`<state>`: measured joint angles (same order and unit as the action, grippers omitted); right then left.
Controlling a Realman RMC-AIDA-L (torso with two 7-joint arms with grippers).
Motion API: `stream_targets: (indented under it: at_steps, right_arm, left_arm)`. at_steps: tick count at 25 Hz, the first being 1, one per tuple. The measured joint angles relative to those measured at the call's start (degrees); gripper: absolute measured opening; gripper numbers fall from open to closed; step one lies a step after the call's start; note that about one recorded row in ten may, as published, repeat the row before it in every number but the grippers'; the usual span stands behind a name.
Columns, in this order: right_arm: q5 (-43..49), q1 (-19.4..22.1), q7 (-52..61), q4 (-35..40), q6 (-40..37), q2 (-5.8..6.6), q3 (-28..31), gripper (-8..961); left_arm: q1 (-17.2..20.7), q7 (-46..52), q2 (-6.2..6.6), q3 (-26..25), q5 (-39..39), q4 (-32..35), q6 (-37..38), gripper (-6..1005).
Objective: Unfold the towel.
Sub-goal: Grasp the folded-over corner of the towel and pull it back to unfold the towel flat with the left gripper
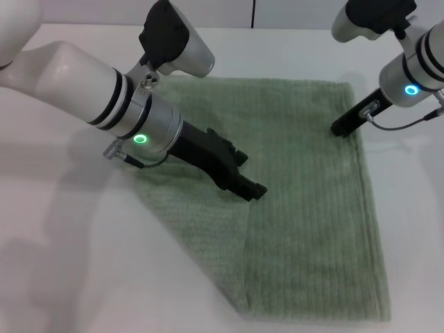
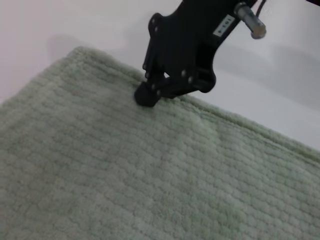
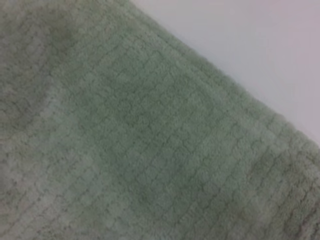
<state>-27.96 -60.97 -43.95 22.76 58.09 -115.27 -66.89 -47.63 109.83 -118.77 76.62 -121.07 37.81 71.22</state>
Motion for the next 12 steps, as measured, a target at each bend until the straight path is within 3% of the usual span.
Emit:
stream_targets:
  at_steps: [12]
  right_arm:
    - [-0.06,-0.11,0.01,0.00,0.00,-0.37,0.01,-1]
  left_arm:
    - [-0.38,0.12,-0.04,2.92,0.48,-1.34,-2.49,787]
